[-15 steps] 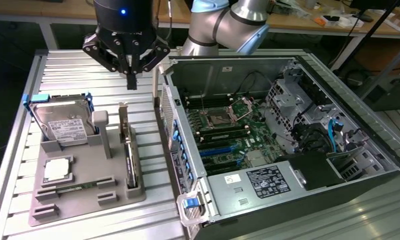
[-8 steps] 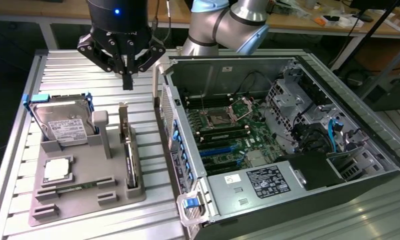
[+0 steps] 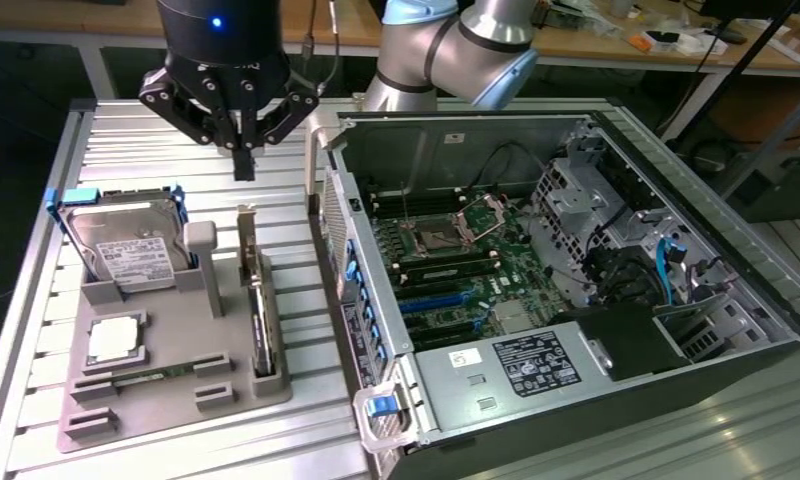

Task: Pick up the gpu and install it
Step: 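Reach for the gpu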

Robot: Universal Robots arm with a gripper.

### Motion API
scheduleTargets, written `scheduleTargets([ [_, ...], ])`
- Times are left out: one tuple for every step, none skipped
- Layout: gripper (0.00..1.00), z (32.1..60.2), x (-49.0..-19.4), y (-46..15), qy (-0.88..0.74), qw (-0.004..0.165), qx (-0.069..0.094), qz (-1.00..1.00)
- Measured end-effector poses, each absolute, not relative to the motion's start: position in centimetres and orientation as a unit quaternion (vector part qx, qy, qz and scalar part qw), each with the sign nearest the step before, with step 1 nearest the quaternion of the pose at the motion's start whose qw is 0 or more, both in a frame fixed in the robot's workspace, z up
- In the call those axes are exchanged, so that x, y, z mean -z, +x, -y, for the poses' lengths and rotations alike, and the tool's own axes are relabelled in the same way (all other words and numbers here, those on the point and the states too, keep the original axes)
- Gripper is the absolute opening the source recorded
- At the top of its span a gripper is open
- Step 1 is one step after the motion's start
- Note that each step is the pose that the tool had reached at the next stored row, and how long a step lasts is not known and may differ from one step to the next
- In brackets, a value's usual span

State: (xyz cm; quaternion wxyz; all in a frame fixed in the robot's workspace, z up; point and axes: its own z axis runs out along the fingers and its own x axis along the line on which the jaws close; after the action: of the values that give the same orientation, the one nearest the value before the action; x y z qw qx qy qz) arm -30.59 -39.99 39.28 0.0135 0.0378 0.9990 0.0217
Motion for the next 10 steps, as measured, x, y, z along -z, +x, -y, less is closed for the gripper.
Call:
scheduleTargets([
  [0.11, 39.99, -39.29, -30.67, 0.038, 0.014, -0.022, -0.999],
  [0.11, 39.99, -39.28, -30.76, 0.038, 0.014, -0.022, -0.999],
  [0.11, 39.99, -39.28, -30.83, 0.038, 0.014, -0.022, -0.999],
  [0.11, 39.99, -39.29, -30.87, 0.038, 0.014, -0.022, -0.999],
  [0.11, 39.99, -39.28, -30.90, 0.038, 0.014, -0.022, -0.999],
  [0.11, 39.99, -39.28, -30.93, 0.038, 0.014, -0.022, -0.999],
  [0.11, 39.99, -39.28, -30.97, 0.038, 0.014, -0.022, -0.999],
  [0.11, 39.99, -39.29, -31.03, 0.038, 0.013, -0.022, -0.999],
  [0.11, 39.99, -39.28, -31.07, 0.038, 0.014, -0.022, -0.999],
  [0.11, 39.99, -39.28, -31.10, 0.038, 0.014, -0.022, -0.999],
])
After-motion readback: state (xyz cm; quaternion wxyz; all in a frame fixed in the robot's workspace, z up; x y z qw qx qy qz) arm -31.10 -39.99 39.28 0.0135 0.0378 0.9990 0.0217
